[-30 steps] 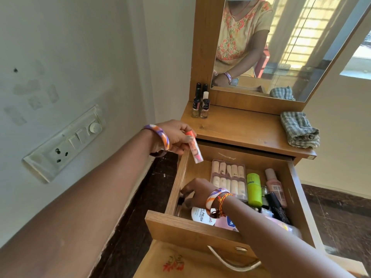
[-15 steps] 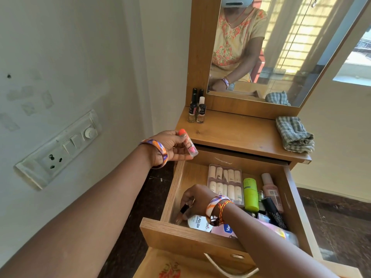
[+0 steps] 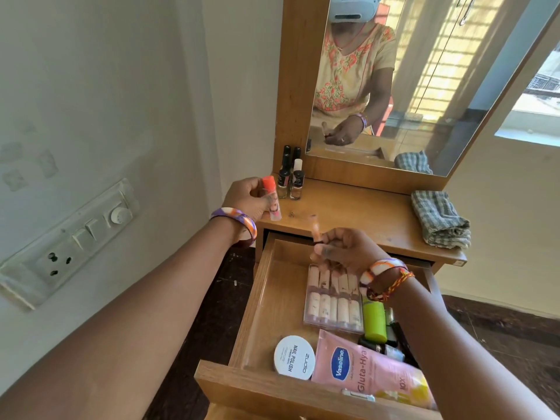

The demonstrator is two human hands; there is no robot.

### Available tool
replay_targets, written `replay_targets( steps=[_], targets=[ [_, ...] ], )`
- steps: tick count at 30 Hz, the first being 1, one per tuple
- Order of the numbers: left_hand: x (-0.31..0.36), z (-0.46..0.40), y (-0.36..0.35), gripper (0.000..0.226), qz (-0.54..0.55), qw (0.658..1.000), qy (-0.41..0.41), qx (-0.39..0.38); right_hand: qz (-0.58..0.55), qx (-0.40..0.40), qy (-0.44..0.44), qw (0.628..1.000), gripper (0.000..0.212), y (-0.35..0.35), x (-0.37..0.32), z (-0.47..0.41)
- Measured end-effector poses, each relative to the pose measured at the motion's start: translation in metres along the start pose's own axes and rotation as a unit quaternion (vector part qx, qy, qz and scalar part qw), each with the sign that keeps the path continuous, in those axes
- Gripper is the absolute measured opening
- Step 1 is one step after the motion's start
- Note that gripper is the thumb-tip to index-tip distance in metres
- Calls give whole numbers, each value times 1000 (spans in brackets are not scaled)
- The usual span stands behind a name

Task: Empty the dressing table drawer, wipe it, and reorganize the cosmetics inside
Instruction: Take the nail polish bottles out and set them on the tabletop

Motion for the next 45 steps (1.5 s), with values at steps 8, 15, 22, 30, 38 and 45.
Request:
replay_targets(
  steps=[8,15,22,30,38,45],
  targets=[
    [15,-31,-7,31,-198,977,-65,51,36,186,47,981,18,26,-25,-37],
    [5,-46,-15,38,-227,968,-72,76,164,220,37,961,14,25,-41,-68],
    [-4,-50,-15,38,-227,965,-81,100,194,223,-14,955,20,24,-37,-82],
    [-18,-52,-15,33,-194,975,-60,95,193,236,-17,952,22,23,-38,-81],
    [-27,-52,-17,34,-177,979,-46,85,108,283,24,953,20,43,-47,-47],
    [-29,-51,-17,32,-171,979,-49,103,194,249,36,948,21,55,-78,-39]
  ],
)
Point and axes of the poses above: each hand's wrist, its own z-axis away from the middle knuckle, its own y-axis out of the back of the hand, x = y × z, the point moved 9 cm from there along -z, towards the middle knuckle, and after that the axes turned 10 degrees about -x, right-handed, at the moved point
